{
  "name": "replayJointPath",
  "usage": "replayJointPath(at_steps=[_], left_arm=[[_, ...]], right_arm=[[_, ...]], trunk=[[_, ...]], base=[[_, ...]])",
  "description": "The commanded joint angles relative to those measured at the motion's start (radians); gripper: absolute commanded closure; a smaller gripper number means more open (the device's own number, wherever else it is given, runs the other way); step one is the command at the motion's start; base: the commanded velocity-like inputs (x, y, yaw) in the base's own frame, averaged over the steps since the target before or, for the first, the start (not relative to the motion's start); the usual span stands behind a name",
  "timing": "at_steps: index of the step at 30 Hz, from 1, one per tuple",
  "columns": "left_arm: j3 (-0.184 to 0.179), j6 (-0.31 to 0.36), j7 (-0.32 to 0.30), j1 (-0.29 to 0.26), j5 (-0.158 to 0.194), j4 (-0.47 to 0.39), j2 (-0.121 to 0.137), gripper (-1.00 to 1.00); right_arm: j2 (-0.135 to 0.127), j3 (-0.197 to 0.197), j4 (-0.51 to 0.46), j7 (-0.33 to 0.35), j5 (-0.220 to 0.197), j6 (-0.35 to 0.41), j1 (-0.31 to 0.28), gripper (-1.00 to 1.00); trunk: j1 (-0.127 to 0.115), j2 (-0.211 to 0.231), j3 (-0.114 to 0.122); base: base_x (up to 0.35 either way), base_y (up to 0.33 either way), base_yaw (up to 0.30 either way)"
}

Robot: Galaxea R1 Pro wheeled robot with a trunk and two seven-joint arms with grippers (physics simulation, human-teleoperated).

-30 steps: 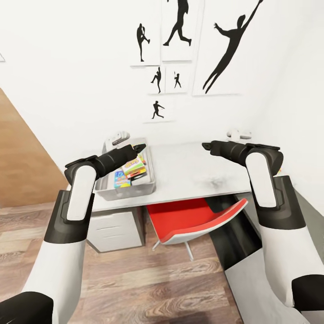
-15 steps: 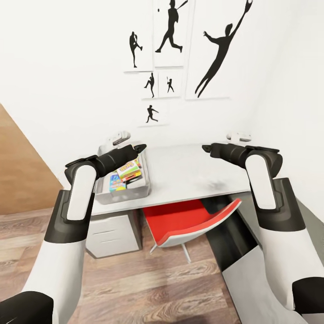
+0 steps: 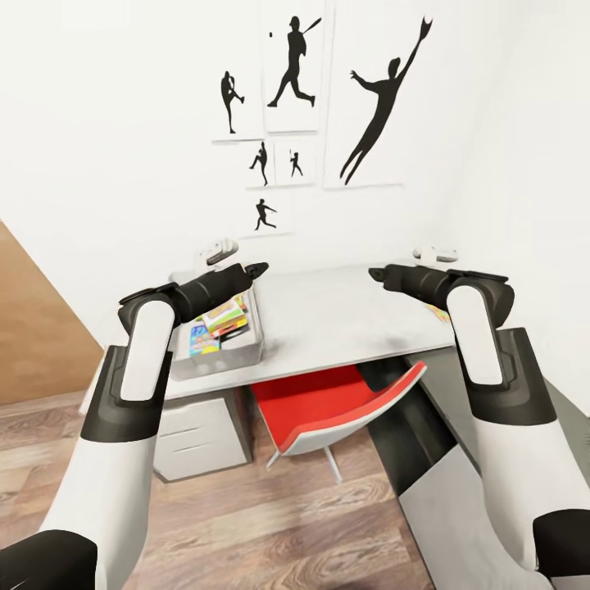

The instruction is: Put all the toys in the child's room - the three board games (two on the bed and one on the table), the two jigsaw puzzles on the table, and the tennis ball on the table - inside the toy box on the table in the child's room.

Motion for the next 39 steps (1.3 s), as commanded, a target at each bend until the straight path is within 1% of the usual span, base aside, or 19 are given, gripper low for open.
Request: replayJointPath(at_steps=[1, 11, 24, 35, 39], left_arm=[[0.0, 0.003, 0.01, -0.001, 0.011, -0.001, 0.0, -1.0], [0.001, 0.019, 0.011, -0.001, 0.023, 0.0, 0.0, -1.0], [0.001, 0.029, 0.015, -0.005, 0.024, 0.0, 0.0, -1.0], [0.001, 0.031, 0.015, -0.008, 0.024, 0.005, 0.0, -1.0], [0.001, 0.031, 0.016, -0.009, 0.024, 0.009, 0.0, -1.0]], right_arm=[[-0.001, 0.002, -0.001, -0.01, -0.009, 0.002, -0.001, -1.0], [-0.004, 0.0, -0.001, -0.01, -0.01, 0.002, 0.002, -1.0], [-0.008, -0.007, 0.0, -0.01, -0.015, 0.002, 0.004, -1.0], [-0.012, -0.028, 0.0, -0.01, -0.02, 0.002, 0.006, -1.0], [-0.013, -0.049, 0.0, -0.01, -0.03, 0.002, 0.017, -1.0]], trunk=[[0.001, -0.002, 0.0], [0.001, -0.002, 0.014], [0.001, -0.002, 0.032], [0.001, -0.002, 0.046], [0.001, -0.002, 0.051]], base=[[0.0, 0.0, -0.132], [0.0, 0.0, -0.147], [0.0, 0.0, -0.171], [0.0, 0.0, -0.193], [0.0, 0.0, -0.201]])
